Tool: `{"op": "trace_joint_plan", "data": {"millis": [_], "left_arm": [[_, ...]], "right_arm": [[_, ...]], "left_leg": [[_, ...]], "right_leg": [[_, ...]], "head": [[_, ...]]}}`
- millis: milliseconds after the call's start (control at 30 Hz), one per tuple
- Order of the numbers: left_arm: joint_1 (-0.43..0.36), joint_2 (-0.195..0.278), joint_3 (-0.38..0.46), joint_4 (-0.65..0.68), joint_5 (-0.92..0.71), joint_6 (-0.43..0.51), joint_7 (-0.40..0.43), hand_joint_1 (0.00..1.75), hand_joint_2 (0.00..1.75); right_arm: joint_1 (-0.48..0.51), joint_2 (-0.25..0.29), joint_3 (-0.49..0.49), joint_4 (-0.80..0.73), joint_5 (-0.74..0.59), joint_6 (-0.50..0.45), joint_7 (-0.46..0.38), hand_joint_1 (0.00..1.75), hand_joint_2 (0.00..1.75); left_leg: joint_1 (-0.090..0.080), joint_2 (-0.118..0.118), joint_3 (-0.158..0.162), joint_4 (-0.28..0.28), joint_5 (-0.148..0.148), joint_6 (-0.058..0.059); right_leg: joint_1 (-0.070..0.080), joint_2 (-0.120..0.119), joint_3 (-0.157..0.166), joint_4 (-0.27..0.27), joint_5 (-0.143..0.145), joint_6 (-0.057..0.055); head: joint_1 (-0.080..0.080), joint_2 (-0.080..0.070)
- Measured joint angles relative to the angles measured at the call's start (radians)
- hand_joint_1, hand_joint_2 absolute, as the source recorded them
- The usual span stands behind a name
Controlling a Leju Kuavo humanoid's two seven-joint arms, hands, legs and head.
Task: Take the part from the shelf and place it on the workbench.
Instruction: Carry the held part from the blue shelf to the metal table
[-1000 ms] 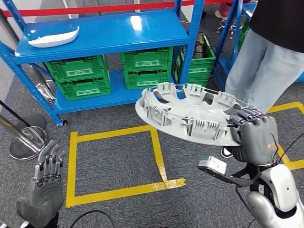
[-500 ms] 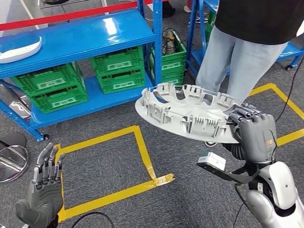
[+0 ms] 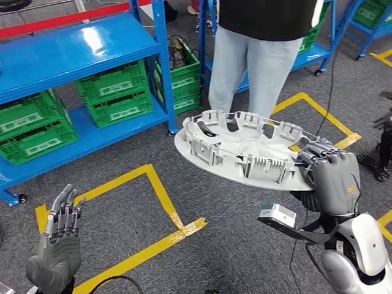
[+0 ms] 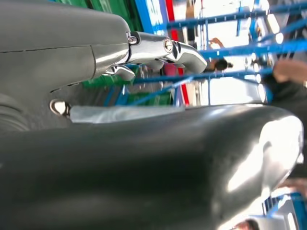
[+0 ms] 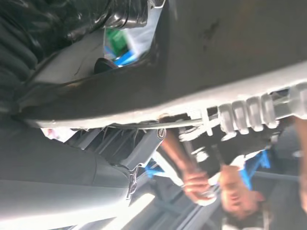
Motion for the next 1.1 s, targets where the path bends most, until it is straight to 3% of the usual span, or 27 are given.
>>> {"op": "trace_joint_plan", "data": {"millis": [33,100,167,233,300,367,400,433,467,500,533,600,667,733,800,867,933,967,1000,1100], "left_arm": [[0.0,0.0,0.0,0.0,0.0,0.0,0.0,0.0,0.0],[-0.001,0.0,0.0,0.0,0.0,0.0,0.0,0.0,0.0],[-0.001,0.0,0.0,0.0,-0.001,0.0,0.0,0.0,0.0],[-0.002,0.001,0.0,0.0,-0.002,0.0,0.0,0.0,0.0],[-0.003,0.002,0.0,0.0,-0.002,0.0,0.0,0.0,0.0],[-0.001,0.003,0.0,0.0,-0.002,0.0,0.0,0.0,0.0],[0.0,0.004,0.0,0.0,-0.002,0.0,0.0,0.0,0.0],[0.001,0.005,0.0,0.0,-0.002,0.0,0.0,0.0,0.0],[0.001,0.005,0.0,0.0,-0.002,0.0,0.0,0.0,0.0],[0.001,0.005,0.0,0.0,-0.002,0.0,0.0,0.0,0.0],[0.001,0.005,0.0,0.0,-0.002,0.0,0.0,0.0,0.0],[0.001,0.005,0.0,0.0,-0.002,0.0,0.0,0.0,0.0],[0.0,0.004,-0.001,-0.001,-0.009,-0.004,0.005,0.0,0.0],[-0.007,-0.004,-0.003,-0.002,-0.033,-0.008,0.02,0.0,0.0],[-0.015,-0.018,-0.011,-0.003,-0.056,0.0,0.035,0.0,0.0],[-0.014,-0.03,-0.019,-0.005,-0.064,0.015,0.041,0.0,0.0],[-0.007,-0.036,-0.022,-0.006,-0.063,0.025,0.041,0.0,0.0],[-0.005,-0.038,-0.021,-0.007,-0.061,0.026,0.041,0.0,0.0],[-0.003,-0.04,-0.019,-0.008,-0.058,0.024,0.041,0.0,0.0],[0.0,-0.048,-0.008,-0.012,-0.052,0.01,0.039,0.0,0.0]], "right_arm": [[0.001,0.0,-0.001,0.0,0.0,0.0,0.0,1.75,1.75],[0.001,0.0,-0.002,0.0,0.0,0.0,0.0,1.75,1.75],[0.002,0.0,-0.003,0.0,0.001,-0.001,0.0,1.75,1.75],[0.003,0.0,-0.003,-0.001,0.001,-0.001,0.0,1.75,1.75],[0.003,0.0,-0.003,-0.001,0.001,-0.001,0.0,1.75,1.75],[0.002,0.0,-0.002,-0.001,0.001,-0.001,0.0,1.75,1.75],[0.002,0.0,-0.002,-0.001,0.001,-0.001,0.0,1.75,1.75],[0.003,0.0,-0.002,-0.001,0.001,-0.001,0.0,1.75,1.75],[0.003,0.0,-0.002,-0.001,0.001,-0.001,0.0,1.75,1.75],[0.003,0.0,-0.002,-0.001,0.001,-0.001,0.0,1.75,1.75],[0.003,0.0,-0.002,-0.001,0.001,-0.001,0.0,1.75,1.75],[0.002,0.0,-0.002,-0.001,0.0,-0.001,0.0,1.75,1.75],[0.002,0.0,-0.003,-0.001,-0.011,-0.003,-0.004,1.75,1.75],[0.006,0.0,-0.007,-0.002,-0.038,-0.006,-0.017,1.75,1.75],[0.009,0.0,-0.014,-0.004,-0.06,-0.006,-0.036,1.75,1.75],[0.007,0.001,-0.016,-0.005,-0.067,-0.003,-0.05,1.75,1.75],[0.005,0.003,-0.012,-0.005,-0.064,-0.002,-0.056,1.75,1.75],[0.005,0.004,-0.009,-0.005,-0.061,-0.003,-0.056,1.75,1.75],[0.004,0.004,-0.005,-0.005,-0.058,-0.004,-0.055,1.75,1.75],[0.004,0.005,0.004,-0.006,-0.052,-0.008,-0.051,1.75,1.75]], "left_leg": [[0.0,0.013,0.001,0.003,-0.003,-0.004],[-0.006,0.032,0.001,0.011,-0.01,-0.015],[-0.012,0.049,0.002,0.017,-0.013,-0.023],[-0.01,0.061,0.004,0.02,-0.018,-0.03],[-0.004,0.028,-0.008,0.059,-0.053,-0.039],[-0.001,-0.023,-0.057,0.181,-0.123,-0.045],[0.0,-0.036,-0.088,0.253,-0.154,-0.045],[0.0,-0.041,-0.111,0.304,-0.169,-0.044],[0.0,-0.043,-0.117,0.317,-0.163,-0.042],[-0.001,-0.047,-0.104,0.289,-0.136,-0.038],[-0.001,-0.057,-0.075,0.226,-0.097,-0.032],[0.0,-0.105,-0.016,0.095,-0.035,-0.016],[-0.001,-0.134,0.007,0.038,-0.022,-0.006],[-0.002,-0.114,0.008,0.023,-0.02,-0.005],[0.001,-0.088,0.012,0.006,-0.012,-0.002],[0.002,-0.06,0.013,-0.002,-0.008,0.0],[0.001,-0.03,0.011,-0.001,-0.007,0.001],[0.0,-0.016,0.011,-0.001,-0.008,0.0],[0.0,-0.003,0.011,0.0,-0.008,-0.001],[-0.002,0.03,0.013,0.006,-0.015,-0.012]], "right_leg": [[0.0,-0.015,0.042,-0.071,0.032,0.001],[0.004,-0.054,0.117,-0.195,0.068,-0.008],[0.009,-0.063,0.137,-0.229,0.071,-0.025],[0.007,-0.04,0.131,-0.229,0.077,-0.039],[0.004,-0.019,0.13,-0.23,0.081,-0.052],[0.003,0.002,0.127,-0.231,0.084,-0.062],[0.004,0.014,0.126,-0.231,0.086,-0.064],[0.005,0.028,0.124,-0.23,0.087,-0.065],[0.006,0.042,0.124,-0.23,0.088,-0.066],[0.007,0.056,0.124,-0.23,0.089,-0.066],[0.008,0.07,0.124,-0.229,0.09,-0.065],[0.008,0.097,0.123,-0.228,0.093,-0.06],[0.003,0.12,0.113,-0.227,0.1,-0.049],[-0.002,0.134,0.099,-0.228,0.108,-0.034],[0.001,0.095,0.078,-0.204,0.091,-0.025],[0.005,0.033,0.03,-0.105,0.034,-0.017],[0.002,0.012,-0.02,0.015,-0.017,-0.008],[0.0,0.008,-0.027,0.039,-0.02,-0.005],[-0.001,0.004,-0.012,0.021,-0.005,-0.003],[-0.001,-0.041,0.101,-0.169,0.066,-0.003]], "head": [[0.0,0.0],[-0.001,0.0],[-0.003,0.0],[-0.005,0.0],[-0.006,0.0],[-0.007,0.0],[-0.007,0.0],[-0.007,0.0],[-0.007,0.0],[-0.007,0.0],[-0.007,0.0],[-0.006,0.0],[-0.007,0.0],[-0.009,0.0],[-0.005,0.0],[0.001,0.0],[0.004,0.0],[0.004,0.0],[0.004,0.0],[0.005,0.0]]}}
